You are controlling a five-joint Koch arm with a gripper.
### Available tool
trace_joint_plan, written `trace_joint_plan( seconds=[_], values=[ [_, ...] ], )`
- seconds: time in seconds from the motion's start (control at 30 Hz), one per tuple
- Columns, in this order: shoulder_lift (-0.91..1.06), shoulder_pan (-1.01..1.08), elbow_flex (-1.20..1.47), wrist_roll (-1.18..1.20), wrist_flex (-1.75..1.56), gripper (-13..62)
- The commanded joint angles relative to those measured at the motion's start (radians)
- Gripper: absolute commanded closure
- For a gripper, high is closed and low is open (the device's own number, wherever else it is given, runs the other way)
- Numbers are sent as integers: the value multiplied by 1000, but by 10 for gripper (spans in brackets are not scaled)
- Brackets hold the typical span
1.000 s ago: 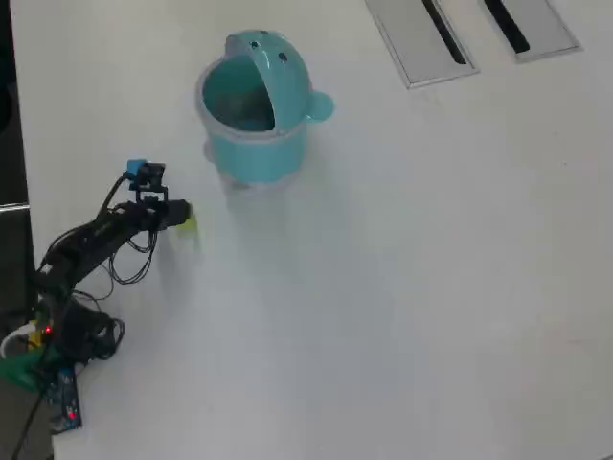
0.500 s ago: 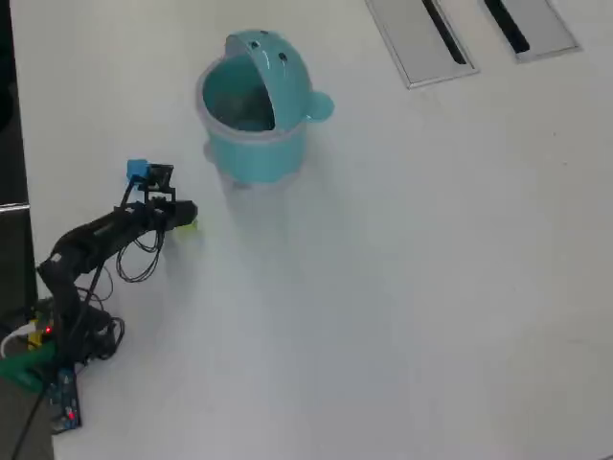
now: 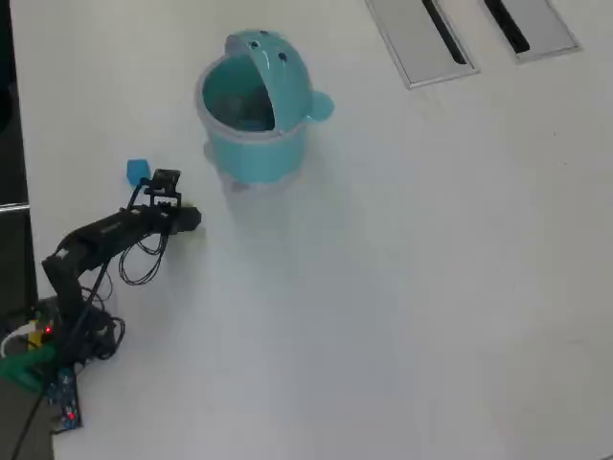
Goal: Grasp RGB lego blocks and put them in the bin one by one.
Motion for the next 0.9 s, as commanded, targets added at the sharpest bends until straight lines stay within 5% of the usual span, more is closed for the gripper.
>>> trace_joint_plan(
  seconds=[0.0, 0.1, 0.87],
  values=[
    [14, 3, -83, 2, -87, 285],
    [51, 17, -49, 15, -92, 345],
    [284, -63, -242, 97, -100, 345]
  ],
)
